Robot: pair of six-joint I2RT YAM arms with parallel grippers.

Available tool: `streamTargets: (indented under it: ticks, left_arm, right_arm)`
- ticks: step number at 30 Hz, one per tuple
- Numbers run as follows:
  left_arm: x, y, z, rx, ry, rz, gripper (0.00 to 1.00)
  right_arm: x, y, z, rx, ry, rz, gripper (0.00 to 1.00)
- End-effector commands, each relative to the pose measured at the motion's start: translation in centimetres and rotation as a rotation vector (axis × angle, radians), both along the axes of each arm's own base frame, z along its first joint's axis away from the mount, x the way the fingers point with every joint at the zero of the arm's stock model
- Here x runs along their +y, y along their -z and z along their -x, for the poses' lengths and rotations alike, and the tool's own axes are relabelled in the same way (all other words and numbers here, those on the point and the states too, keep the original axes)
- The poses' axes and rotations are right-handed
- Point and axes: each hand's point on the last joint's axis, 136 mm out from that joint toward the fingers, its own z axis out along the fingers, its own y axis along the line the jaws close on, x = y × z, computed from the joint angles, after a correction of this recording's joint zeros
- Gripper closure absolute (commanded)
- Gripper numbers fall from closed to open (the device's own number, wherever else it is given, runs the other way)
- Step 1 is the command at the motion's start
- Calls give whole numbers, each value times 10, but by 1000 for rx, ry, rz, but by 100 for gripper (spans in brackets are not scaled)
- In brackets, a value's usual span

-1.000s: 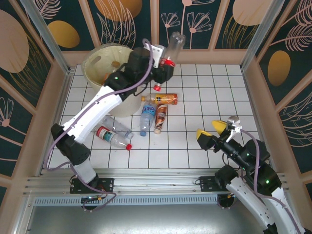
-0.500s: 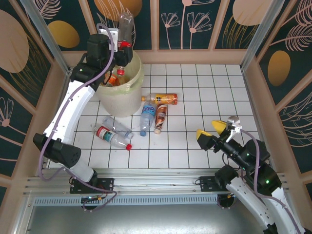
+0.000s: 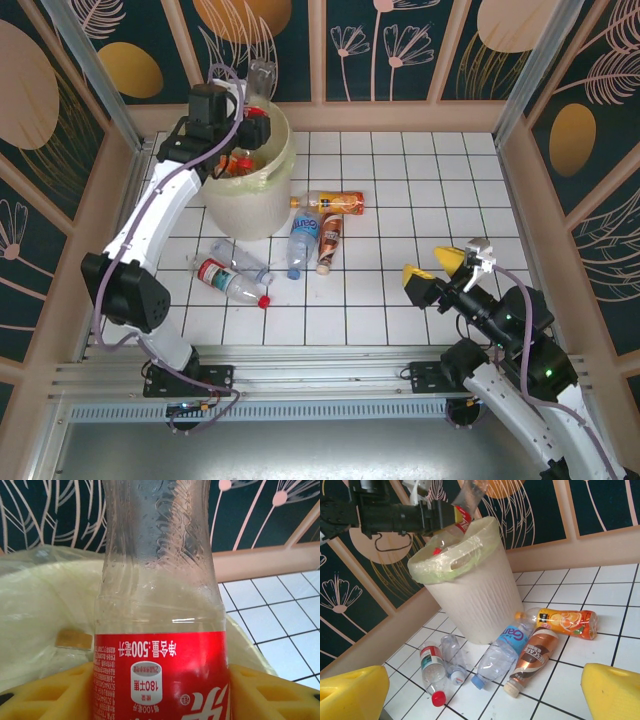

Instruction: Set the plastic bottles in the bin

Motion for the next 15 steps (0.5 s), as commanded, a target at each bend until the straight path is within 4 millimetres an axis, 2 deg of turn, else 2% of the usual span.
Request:
streamTargets:
  ticks: [1, 8, 11, 15]
  left_arm:
    - [-4, 12, -12, -6, 29, 4, 39]
    - [-7, 26, -13, 44, 39, 12, 29]
    - [-3, 22, -10, 43, 22, 8, 21]
    - [0, 15, -4, 38, 12, 14, 16]
  right_arm:
    - [2, -1, -2, -14, -4, -2, 1]
    - [1, -1, -2, -13, 2, 0, 1]
    - [1, -1, -2, -13, 2, -2, 1]
    - [1, 0, -2, -12, 2, -1, 1]
